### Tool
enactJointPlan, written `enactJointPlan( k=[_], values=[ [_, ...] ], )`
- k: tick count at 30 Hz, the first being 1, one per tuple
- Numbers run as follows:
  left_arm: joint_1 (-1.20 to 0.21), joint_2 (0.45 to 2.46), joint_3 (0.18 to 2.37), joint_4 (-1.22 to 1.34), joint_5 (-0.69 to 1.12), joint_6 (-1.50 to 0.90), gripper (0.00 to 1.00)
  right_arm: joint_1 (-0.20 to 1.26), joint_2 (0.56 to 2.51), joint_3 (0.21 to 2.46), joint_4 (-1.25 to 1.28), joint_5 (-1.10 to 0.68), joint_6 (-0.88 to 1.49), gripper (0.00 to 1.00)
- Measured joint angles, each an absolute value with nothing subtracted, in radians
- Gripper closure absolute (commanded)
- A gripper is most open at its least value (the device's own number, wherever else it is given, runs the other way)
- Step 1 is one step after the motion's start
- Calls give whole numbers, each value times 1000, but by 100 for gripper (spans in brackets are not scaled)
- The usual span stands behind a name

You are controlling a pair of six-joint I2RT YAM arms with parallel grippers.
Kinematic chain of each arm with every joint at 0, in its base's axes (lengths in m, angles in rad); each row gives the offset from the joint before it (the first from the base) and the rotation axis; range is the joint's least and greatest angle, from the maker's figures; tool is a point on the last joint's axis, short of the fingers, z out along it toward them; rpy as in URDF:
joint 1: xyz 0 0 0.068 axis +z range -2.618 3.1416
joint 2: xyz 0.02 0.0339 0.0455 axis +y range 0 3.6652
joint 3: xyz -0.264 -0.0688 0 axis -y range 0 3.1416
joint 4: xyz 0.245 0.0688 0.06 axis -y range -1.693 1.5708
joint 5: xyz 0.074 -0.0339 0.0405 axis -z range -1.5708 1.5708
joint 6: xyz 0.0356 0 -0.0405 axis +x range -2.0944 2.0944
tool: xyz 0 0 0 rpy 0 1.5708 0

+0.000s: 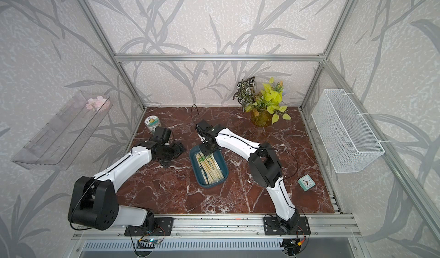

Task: Take the paired disposable chopsticks out of the storage box
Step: Pick up the paired disposable chopsticks from the storage box, then place the paired disposable chopsticks at the center of the board.

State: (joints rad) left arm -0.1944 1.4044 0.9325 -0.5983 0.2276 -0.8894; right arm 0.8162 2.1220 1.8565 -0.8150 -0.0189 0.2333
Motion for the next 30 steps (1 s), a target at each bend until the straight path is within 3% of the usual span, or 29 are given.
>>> enactJointPlan(
  k=[8,16,26,30],
  values=[
    [-198,1405,967,-601,231,-873,1,771,1957,1807,-805,-17,260,95],
    [-256,1419,982,-603,229,-867,1,601,1797,1514,-757,15,266,95],
    [-311,1439,982,-599,226,-880,1,470,1784,1237,-728,136,277,95],
    [-314,1440,981,-598,226,-887,1,463,1802,1216,-717,178,287,90]
  ],
)
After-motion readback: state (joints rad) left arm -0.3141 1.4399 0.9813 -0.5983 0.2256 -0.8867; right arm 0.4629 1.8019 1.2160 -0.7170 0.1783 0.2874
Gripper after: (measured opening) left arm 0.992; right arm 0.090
